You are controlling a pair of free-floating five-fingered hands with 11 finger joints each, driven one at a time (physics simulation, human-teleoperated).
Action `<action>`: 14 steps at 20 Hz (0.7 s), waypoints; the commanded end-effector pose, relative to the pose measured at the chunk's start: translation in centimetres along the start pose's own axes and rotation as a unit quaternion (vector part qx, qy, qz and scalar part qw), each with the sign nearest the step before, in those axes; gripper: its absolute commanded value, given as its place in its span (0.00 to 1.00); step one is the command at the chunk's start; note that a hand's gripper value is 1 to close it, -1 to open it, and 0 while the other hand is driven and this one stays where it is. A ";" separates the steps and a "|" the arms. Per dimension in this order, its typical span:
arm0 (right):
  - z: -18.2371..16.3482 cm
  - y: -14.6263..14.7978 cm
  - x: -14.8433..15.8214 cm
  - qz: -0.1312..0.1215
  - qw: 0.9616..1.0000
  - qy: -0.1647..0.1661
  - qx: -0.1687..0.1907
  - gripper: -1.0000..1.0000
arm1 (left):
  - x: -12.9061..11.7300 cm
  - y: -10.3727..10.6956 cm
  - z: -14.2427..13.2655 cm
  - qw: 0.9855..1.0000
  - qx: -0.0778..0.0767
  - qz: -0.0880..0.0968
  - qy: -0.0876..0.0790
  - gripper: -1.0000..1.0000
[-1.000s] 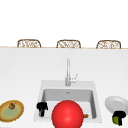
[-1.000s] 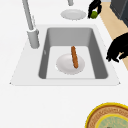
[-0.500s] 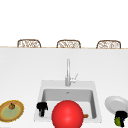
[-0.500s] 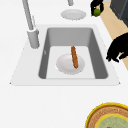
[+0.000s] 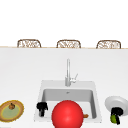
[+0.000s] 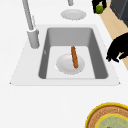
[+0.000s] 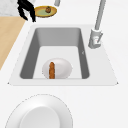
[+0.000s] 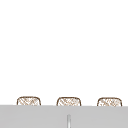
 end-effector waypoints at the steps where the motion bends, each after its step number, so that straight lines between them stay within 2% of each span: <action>1: 0.7 -1.6 2.1 -0.017 1.000 0.001 -0.024 1.00 | 0.0 0.0 0.0 1.000 0.000 0.000 0.000 0.50; 14: 0.6 -7.6 10.6 -0.001 1.000 0.005 -0.009 1.00 | 0.0 0.0 0.0 1.000 0.000 0.000 0.000 0.50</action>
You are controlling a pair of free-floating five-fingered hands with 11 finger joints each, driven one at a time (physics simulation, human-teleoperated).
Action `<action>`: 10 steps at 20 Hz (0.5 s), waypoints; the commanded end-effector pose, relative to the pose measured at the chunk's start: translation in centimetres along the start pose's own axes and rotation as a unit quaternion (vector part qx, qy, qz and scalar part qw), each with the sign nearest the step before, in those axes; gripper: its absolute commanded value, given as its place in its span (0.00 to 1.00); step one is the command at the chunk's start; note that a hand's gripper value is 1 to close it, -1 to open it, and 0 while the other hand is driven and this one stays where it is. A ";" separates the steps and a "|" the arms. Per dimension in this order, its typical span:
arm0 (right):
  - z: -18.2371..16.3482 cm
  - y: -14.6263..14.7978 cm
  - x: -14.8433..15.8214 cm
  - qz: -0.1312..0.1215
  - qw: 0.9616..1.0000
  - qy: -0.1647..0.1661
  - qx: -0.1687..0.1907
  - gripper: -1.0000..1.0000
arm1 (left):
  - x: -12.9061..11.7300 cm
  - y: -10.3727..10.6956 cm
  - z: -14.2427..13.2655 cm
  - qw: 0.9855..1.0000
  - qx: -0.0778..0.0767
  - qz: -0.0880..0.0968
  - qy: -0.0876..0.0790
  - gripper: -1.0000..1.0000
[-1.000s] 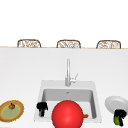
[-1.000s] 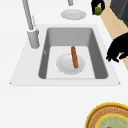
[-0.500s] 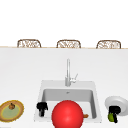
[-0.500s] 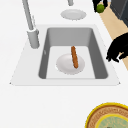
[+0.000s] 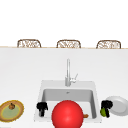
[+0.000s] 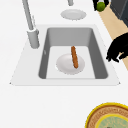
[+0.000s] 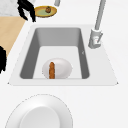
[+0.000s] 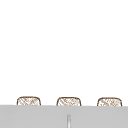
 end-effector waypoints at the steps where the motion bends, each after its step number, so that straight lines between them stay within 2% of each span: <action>1: -0.3 -2.0 2.7 -0.001 1.000 0.003 -0.005 1.00 | 0.0 0.0 0.0 1.000 0.000 0.000 0.000 0.50; 5: -1.3 -3.6 5.7 0.001 1.000 0.001 0.000 1.00 | 0.0 0.0 0.0 1.000 0.000 0.000 0.000 0.50; 10: -4.7 -4.7 9.0 0.001 1.000 0.001 0.005 1.00 | 0.0 0.0 0.0 1.000 0.000 0.000 0.000 0.50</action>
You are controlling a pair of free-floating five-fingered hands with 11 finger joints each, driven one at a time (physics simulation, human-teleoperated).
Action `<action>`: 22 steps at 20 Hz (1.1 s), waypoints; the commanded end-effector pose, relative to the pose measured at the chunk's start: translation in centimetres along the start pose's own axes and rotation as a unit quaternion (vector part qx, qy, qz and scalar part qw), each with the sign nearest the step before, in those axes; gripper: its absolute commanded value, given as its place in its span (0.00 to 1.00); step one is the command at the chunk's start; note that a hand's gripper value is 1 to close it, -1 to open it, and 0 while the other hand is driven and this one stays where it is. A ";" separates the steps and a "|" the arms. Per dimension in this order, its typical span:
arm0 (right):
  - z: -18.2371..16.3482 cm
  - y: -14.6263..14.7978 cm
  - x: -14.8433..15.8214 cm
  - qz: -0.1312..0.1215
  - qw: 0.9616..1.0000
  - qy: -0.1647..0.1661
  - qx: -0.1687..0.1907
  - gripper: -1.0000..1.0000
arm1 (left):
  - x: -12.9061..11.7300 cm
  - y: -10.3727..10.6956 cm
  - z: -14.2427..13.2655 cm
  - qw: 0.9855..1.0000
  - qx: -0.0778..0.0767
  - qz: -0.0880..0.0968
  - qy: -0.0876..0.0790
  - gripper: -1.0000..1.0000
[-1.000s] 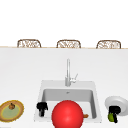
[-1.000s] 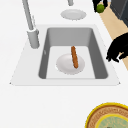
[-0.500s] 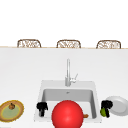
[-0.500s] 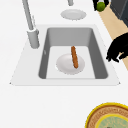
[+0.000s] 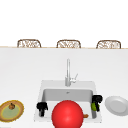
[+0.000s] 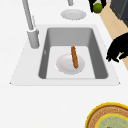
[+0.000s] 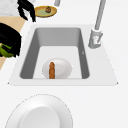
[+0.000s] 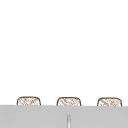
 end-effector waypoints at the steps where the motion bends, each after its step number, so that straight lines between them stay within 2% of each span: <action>1: -2.5 -0.8 2.5 0.000 1.000 0.000 0.003 1.00 | 0.0 0.0 0.0 1.000 0.000 0.000 0.000 0.50; 6: -6.4 -0.7 6.0 0.000 1.000 -0.001 -0.001 1.00 | 0.0 0.0 0.0 1.000 0.000 0.000 0.000 0.50; 9: -8.7 0.0 7.1 0.007 1.000 -0.015 -0.006 1.00 | 0.0 0.0 0.0 1.000 0.000 0.000 0.000 0.50; 15: -13.7 1.6 9.6 0.004 0.999 -0.030 -0.022 1.00 | 0.0 0.0 0.0 1.000 0.000 0.000 0.000 0.50; 22: -20.0 3.2 12.2 -0.005 0.999 -0.021 -0.037 1.00 | 0.0 0.0 0.0 1.000 0.000 0.000 0.000 0.50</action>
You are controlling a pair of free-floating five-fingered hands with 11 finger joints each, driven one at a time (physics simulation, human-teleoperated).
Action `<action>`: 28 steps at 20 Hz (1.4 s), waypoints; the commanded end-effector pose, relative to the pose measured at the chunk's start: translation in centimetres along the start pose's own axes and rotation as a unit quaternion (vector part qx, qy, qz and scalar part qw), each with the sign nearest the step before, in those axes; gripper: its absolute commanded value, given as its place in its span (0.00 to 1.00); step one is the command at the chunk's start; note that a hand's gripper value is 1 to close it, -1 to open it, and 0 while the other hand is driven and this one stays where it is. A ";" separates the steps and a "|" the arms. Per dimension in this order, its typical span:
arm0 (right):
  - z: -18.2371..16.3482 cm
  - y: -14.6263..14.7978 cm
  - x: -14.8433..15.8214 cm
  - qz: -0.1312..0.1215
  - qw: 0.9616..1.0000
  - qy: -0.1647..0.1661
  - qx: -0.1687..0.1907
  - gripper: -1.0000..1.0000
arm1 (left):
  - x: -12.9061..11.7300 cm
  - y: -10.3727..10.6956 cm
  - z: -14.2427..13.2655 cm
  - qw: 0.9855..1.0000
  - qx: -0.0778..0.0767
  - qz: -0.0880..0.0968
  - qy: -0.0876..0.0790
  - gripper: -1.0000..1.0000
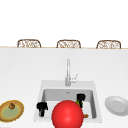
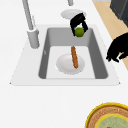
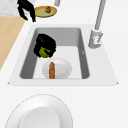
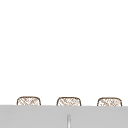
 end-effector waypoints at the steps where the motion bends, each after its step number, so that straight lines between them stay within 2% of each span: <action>1: -3.4 0.6 1.3 0.000 1.000 -0.008 -0.026 1.00 | 0.0 0.0 0.0 1.000 0.000 0.000 0.000 0.50; 4: -5.9 1.1 2.2 -0.009 0.999 -0.011 -0.032 1.00 | 0.0 0.0 0.0 1.000 0.000 0.000 0.000 0.50; 7: -8.5 2.2 3.3 0.005 0.999 -0.011 -0.034 1.00 | 0.0 0.0 0.0 1.000 0.000 0.000 0.000 0.50; 21: -20.8 8.3 7.1 -0.008 1.000 0.008 -0.023 1.00 | 0.0 0.0 0.0 1.000 0.000 0.000 0.000 0.50; 24: -21.2 11.0 6.6 -0.009 0.999 0.006 -0.033 1.00 | 0.0 0.0 0.0 1.000 0.000 0.000 0.000 0.50; 28: -22.6 11.8 5.8 -0.013 0.999 -0.010 -0.039 1.00 | 0.0 0.0 0.0 1.000 0.000 0.000 0.000 0.50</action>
